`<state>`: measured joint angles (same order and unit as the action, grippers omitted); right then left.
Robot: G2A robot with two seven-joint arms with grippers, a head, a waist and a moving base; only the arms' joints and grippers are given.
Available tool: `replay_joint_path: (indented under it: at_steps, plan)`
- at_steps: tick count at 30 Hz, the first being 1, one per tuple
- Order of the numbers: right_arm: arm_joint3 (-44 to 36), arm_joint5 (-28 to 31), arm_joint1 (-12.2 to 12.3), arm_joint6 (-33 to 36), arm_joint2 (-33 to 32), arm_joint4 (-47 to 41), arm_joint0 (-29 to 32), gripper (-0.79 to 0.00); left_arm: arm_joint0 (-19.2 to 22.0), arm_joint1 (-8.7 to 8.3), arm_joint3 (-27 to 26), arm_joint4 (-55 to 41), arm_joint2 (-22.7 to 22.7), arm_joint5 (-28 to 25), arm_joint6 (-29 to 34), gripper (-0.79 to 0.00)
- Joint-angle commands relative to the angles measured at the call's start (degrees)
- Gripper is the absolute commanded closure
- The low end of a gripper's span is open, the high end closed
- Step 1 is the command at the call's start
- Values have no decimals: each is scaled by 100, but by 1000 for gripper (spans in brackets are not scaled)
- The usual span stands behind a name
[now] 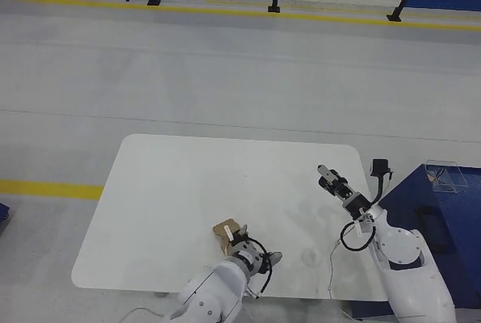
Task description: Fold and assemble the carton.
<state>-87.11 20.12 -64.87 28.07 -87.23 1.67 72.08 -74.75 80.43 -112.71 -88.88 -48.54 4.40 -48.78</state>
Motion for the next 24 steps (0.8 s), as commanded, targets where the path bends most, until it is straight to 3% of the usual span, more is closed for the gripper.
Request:
replay_joint_path:
  at_steps: [1,4,7,11,16,24]
  plan:
    - [-9,-42,-2,1,36,34,-13,-785,-413,-142,-522,286,-365,709,780,-785]
    - [-19,-124,-8,12,119,91,-46,-785,-897,-348,-871,931,-965,1548,2066,-785]
    - [-43,-193,-18,-23,211,168,-81,-785,-1303,-516,-812,1516,-1549,2011,3469,-785]
    - [-18,-258,-37,-161,345,317,-139,-785,-1612,-656,-418,2571,-2083,1568,5057,-785]
    - [3,-284,-45,-194,416,394,-171,-785,-1730,-726,176,2858,-2424,629,7082,-785]
    - [3,-284,-45,-194,416,394,-171,-785,-1730,-726,176,2858,-2424,629,7082,-785]
